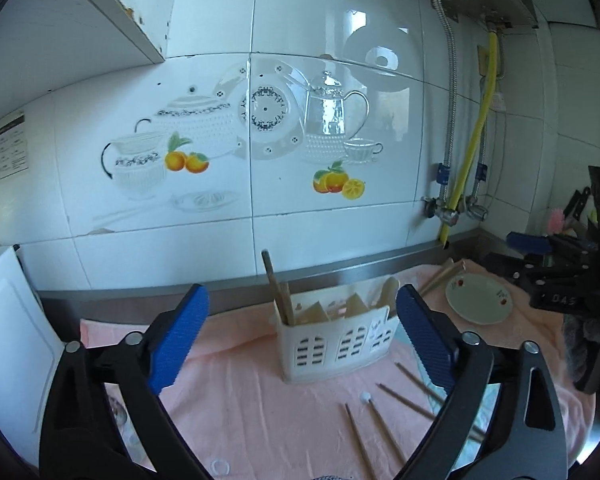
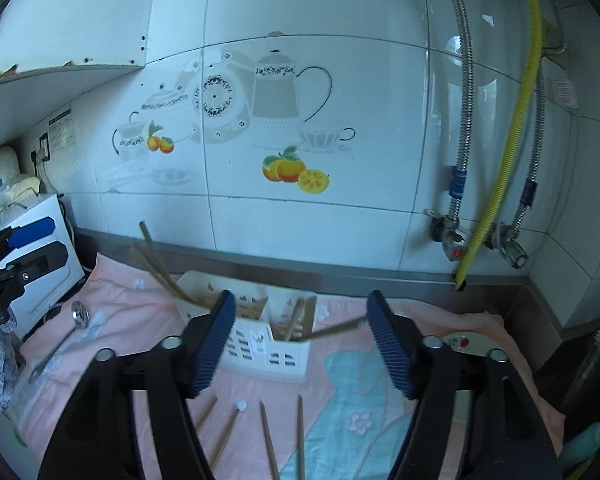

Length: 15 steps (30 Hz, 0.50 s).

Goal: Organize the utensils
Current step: 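Withdraw both tools from the caddy back toward the loose chopsticks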

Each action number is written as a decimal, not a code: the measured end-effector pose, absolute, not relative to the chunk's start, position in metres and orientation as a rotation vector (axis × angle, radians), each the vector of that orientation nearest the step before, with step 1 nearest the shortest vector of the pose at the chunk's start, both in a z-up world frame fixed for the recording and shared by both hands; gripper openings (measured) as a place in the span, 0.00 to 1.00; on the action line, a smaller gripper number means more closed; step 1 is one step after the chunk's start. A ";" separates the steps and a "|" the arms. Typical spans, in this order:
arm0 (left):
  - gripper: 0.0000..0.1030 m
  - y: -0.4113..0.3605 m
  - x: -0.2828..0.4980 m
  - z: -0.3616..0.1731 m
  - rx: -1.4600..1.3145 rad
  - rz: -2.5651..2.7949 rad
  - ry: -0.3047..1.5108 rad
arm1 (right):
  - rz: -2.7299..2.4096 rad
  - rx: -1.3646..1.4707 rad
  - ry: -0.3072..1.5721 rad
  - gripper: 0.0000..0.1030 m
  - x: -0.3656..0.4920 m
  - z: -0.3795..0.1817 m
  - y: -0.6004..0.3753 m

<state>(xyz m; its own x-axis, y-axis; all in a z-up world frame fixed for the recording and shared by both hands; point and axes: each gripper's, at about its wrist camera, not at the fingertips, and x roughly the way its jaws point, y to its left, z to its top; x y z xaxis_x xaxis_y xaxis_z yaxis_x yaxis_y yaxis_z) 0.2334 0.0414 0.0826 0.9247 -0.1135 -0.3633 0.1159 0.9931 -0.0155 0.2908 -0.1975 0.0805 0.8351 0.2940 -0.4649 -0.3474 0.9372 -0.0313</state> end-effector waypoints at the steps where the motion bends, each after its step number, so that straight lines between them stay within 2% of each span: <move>1: 0.93 0.041 0.227 0.079 0.006 -0.120 0.375 | 0.339 -0.126 0.470 0.68 0.286 0.079 -0.198; 8: 0.95 0.044 0.203 0.059 -0.025 -0.123 0.399 | 0.331 -0.155 0.438 0.77 0.245 0.072 -0.203; 15: 0.95 0.044 0.183 0.040 -0.045 -0.112 0.420 | 0.336 -0.153 0.435 0.79 0.220 0.061 -0.209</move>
<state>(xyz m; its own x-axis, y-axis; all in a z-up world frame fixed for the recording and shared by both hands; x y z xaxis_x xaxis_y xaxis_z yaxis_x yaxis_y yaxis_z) 0.1832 0.0439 0.0403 0.9071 -0.1179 -0.4041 0.0994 0.9928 -0.0666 0.2204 -0.2092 0.0610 0.8529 0.2861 -0.4367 -0.3508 0.9336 -0.0735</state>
